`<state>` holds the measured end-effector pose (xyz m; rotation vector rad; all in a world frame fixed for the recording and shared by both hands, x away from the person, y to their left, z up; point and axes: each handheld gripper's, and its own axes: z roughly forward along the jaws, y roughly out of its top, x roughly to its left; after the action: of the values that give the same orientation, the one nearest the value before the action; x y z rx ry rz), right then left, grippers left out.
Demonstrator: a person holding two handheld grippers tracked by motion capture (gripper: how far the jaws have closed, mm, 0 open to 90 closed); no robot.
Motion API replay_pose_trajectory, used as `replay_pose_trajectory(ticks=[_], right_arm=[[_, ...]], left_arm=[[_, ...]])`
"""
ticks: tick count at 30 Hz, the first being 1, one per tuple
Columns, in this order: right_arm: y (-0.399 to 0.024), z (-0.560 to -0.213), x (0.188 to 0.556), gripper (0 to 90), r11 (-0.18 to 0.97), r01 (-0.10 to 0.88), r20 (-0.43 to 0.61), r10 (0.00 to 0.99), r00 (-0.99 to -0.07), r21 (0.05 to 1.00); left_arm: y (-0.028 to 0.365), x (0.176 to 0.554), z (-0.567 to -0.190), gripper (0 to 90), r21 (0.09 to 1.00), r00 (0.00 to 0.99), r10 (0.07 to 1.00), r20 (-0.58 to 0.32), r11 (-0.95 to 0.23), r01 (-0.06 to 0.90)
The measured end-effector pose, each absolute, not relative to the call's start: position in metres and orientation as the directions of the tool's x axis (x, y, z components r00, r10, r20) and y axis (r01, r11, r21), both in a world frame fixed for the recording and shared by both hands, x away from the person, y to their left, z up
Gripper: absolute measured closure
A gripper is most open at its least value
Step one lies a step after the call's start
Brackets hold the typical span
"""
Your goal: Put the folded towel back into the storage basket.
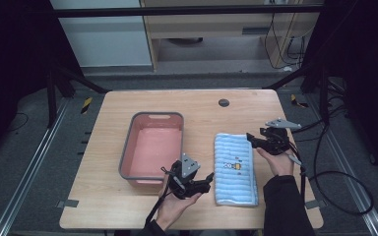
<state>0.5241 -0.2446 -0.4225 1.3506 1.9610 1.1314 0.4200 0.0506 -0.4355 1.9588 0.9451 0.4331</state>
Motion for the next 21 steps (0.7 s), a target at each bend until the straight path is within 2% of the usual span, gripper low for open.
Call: replay_pose_trajectory(ticks=[21], right_arm=[[-0.244, -0.456, 0.542, 44.1, 0.174, 0.565, 0.069, 0.922, -0.382, 0.806]], left_arm=[[0.021, 0.426, -0.474, 36.2, 0.792, 0.662, 0.746, -0.063, -0.366, 0.488]])
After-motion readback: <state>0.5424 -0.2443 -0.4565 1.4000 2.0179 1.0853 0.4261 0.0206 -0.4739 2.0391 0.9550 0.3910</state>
